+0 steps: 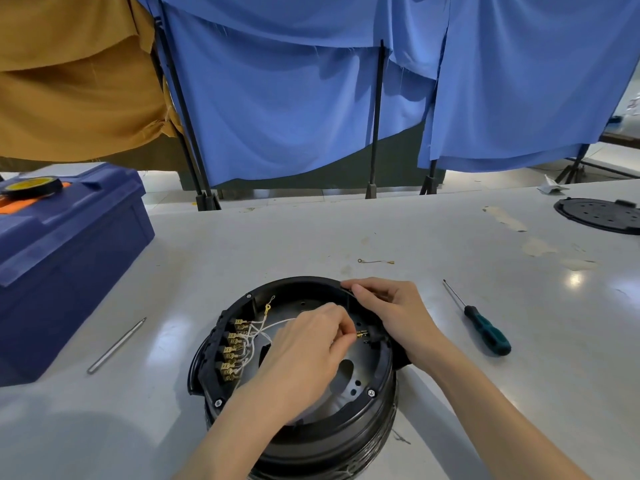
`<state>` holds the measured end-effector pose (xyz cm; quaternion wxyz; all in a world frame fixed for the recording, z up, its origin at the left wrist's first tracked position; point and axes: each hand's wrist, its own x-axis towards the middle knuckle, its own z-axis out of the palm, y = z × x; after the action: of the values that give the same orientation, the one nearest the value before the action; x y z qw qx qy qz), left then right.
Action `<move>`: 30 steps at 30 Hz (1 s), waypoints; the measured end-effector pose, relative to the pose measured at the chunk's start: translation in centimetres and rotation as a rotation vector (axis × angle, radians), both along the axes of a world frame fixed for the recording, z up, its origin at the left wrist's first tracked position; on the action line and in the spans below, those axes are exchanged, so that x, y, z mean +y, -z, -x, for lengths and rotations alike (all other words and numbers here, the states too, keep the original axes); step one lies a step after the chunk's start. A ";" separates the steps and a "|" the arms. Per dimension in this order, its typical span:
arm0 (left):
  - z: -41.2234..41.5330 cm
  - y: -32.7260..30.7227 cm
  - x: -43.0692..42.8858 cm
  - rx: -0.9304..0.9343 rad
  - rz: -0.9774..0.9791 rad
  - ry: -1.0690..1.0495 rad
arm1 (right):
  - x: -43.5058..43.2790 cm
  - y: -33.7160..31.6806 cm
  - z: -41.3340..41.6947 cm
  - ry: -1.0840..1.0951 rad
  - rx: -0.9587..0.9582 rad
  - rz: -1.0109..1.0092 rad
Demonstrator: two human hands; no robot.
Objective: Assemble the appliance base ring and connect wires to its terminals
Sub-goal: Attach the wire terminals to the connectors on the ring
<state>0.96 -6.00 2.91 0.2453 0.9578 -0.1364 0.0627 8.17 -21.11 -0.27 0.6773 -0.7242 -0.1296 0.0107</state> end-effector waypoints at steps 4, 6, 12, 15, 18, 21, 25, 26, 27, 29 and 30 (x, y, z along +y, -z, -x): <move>-0.1 -0.1 -0.1 -0.007 0.004 0.024 | 0.0 0.0 0.0 -0.001 0.016 -0.025; -0.1 -0.1 -0.1 -0.008 -0.009 0.032 | 0.0 0.0 0.0 0.000 0.015 -0.026; -1.0 0.2 -1.2 -0.070 -0.183 -0.017 | 0.2 0.2 0.0 0.024 -0.004 -0.002; -1.2 0.2 -1.8 -0.051 -0.284 -0.031 | 0.3 0.2 -0.1 0.037 -0.012 0.011; -1.0 -0.1 -2.2 -0.082 -0.340 -0.027 | 0.3 0.3 -0.2 0.046 -0.025 0.025; -0.9 -0.3 -2.6 -0.098 -0.317 -0.032 | 0.4 0.4 -0.2 0.052 -0.047 0.042; -1.0 -0.3 -2.7 -0.086 -0.214 -0.060 | 0.7 0.1 -0.3 0.058 -0.097 0.116; -1.0 -0.3 -2.8 -0.093 -0.208 -0.059 | 0.7 0.1 -0.3 0.060 -0.106 0.133; -1.1 -0.3 -2.8 -0.102 -0.201 -0.058 | 0.8 0.0 -0.2 0.063 -0.110 0.145; -1.1 -0.2 -2.8 -0.117 -0.183 -0.053 | 0.9 -0.1 -0.2 0.069 -0.113 0.158; -1.1 -0.1 -2.7 -0.121 -0.172 -0.052 | 0.9 -0.2 -0.1 0.071 -0.115 0.163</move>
<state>2.08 -8.71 3.00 0.1518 0.9729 -0.1310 0.1149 8.29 -20.20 -0.09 0.6074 -0.7805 -0.1411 -0.0444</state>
